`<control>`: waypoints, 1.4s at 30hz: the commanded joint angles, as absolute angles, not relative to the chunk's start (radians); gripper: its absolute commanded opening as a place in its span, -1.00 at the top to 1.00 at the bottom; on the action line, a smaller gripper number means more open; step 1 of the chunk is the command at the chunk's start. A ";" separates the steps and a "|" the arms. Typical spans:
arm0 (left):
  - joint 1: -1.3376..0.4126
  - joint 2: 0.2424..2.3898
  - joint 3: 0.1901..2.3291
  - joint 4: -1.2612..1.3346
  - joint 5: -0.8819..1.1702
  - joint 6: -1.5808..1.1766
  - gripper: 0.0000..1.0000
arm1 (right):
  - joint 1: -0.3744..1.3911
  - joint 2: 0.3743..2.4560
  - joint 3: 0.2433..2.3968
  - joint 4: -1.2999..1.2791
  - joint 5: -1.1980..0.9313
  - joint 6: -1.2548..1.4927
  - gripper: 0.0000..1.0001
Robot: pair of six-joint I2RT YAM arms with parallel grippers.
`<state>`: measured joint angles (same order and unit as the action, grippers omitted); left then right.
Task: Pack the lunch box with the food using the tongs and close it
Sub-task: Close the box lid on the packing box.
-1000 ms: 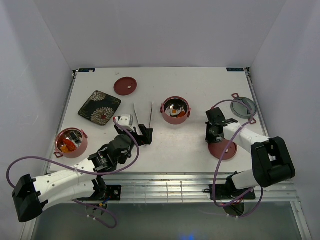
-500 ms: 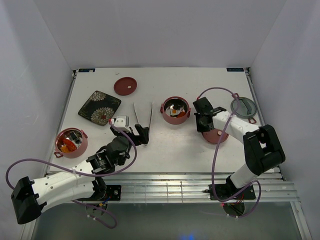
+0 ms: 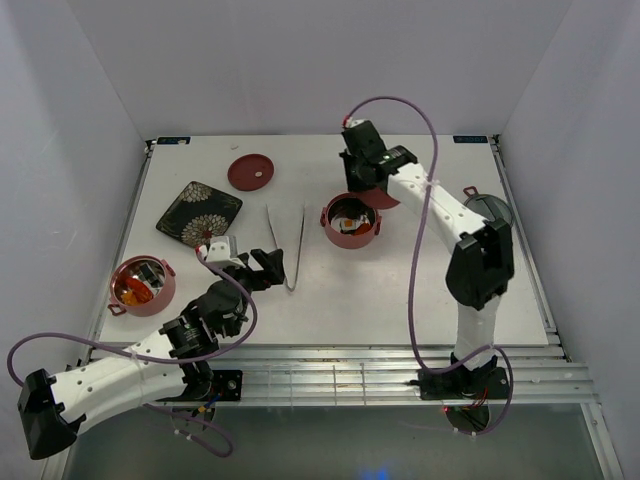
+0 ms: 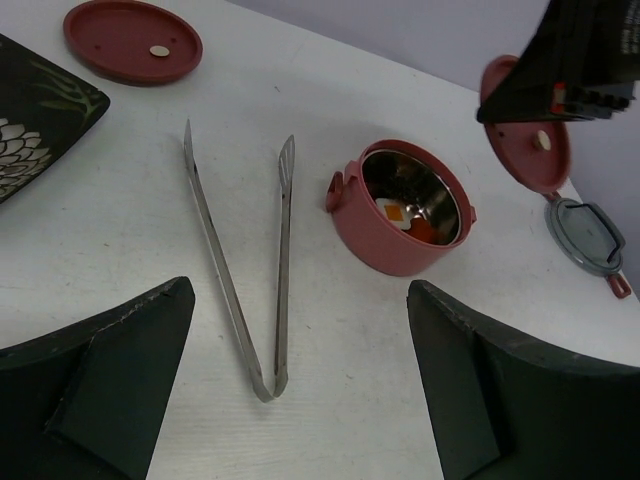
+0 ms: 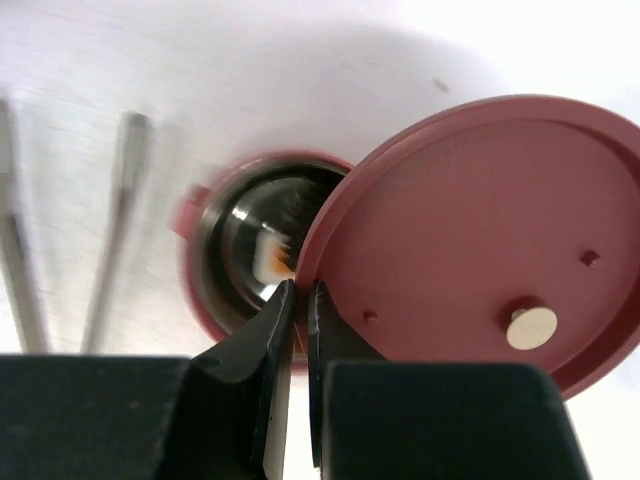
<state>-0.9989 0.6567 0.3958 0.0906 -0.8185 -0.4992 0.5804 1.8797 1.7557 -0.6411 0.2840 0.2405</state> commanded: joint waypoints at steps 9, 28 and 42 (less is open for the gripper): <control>-1.003 0.601 0.359 0.104 -0.882 -0.508 -0.96 | 0.679 2.129 2.020 -0.729 0.152 0.204 0.84; -1.003 0.627 0.365 0.110 -0.885 -0.505 -0.96 | 0.706 2.091 1.870 -0.736 0.181 0.184 0.32; -1.003 0.615 0.361 0.106 -0.902 -0.505 -0.96 | 0.647 2.065 1.971 -0.738 0.258 0.130 0.26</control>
